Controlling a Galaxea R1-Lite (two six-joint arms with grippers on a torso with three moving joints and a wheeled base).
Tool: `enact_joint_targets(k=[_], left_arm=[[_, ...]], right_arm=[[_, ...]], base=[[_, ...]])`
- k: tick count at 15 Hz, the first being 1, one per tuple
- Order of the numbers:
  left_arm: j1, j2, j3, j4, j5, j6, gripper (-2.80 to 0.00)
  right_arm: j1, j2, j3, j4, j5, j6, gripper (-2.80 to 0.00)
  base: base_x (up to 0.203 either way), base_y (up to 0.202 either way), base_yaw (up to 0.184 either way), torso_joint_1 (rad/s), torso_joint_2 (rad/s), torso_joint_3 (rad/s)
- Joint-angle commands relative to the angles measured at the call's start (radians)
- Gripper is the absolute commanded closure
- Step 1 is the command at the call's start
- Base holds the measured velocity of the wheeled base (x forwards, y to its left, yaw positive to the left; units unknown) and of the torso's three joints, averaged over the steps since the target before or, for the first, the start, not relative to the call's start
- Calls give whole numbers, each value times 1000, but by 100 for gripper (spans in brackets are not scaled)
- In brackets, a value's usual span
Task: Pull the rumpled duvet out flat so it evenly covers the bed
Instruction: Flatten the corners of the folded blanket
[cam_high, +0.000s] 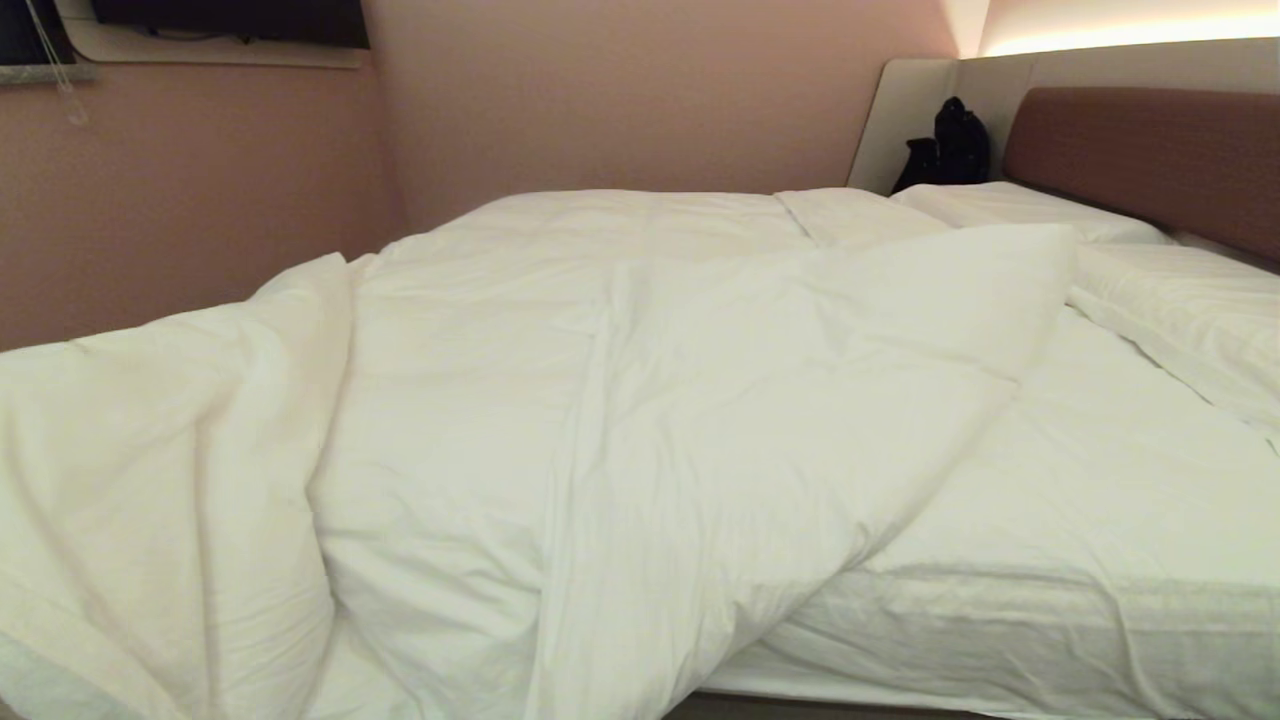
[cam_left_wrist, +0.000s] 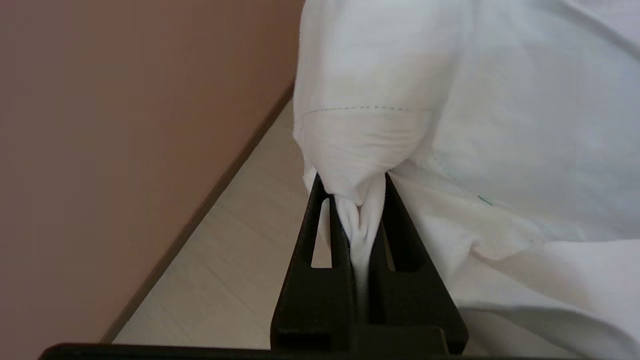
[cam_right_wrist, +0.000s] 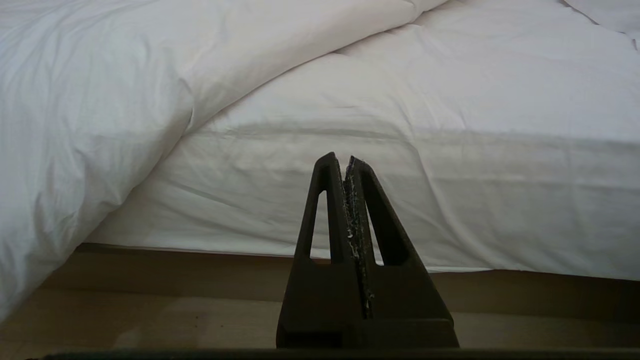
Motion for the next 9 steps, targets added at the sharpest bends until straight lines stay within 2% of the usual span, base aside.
enact_joint_targets(k=[1,7,9], left_arm=[[53,124,-33,-39,0,-2,0],[203,278,-205,-60,0,-127,0],[255,301,-266,-60,-8,-136,0]], right_arm=[[0,1,0,0,0,0,0],[0,1,0,0,0,0,0],[0,1,0,0,0,0,0]], base=[[0,0,0,0,0,0],[0,0,0,0,0,0],[0,0,0,0,0,0]])
